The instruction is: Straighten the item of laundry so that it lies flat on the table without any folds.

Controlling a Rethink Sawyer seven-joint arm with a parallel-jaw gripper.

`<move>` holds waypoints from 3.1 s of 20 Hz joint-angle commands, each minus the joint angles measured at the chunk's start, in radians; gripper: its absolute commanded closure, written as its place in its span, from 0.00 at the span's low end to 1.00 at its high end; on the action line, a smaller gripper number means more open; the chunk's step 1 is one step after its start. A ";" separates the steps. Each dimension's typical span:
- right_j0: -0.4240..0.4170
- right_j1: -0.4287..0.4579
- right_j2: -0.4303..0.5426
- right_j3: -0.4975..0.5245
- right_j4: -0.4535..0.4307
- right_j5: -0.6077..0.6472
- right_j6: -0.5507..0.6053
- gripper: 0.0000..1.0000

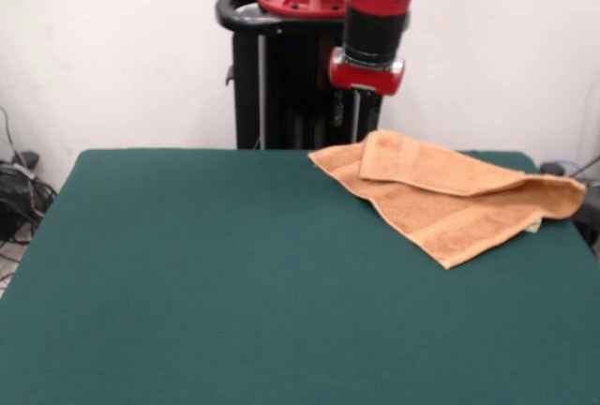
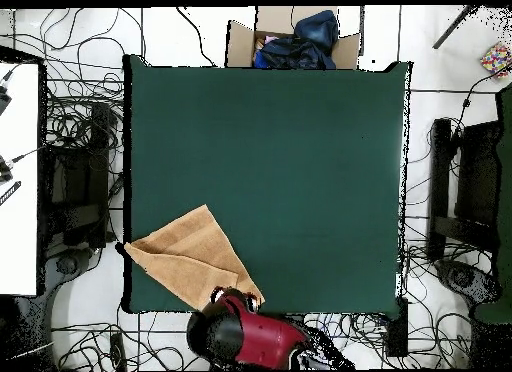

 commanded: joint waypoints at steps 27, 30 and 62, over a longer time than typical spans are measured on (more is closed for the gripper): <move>-0.121 0.190 0.087 -0.044 0.172 -0.251 0.563 0.00; -0.105 0.173 0.091 -0.049 0.202 -0.225 0.573 0.00; 0.077 0.190 0.158 -0.109 0.563 -0.192 0.709 0.00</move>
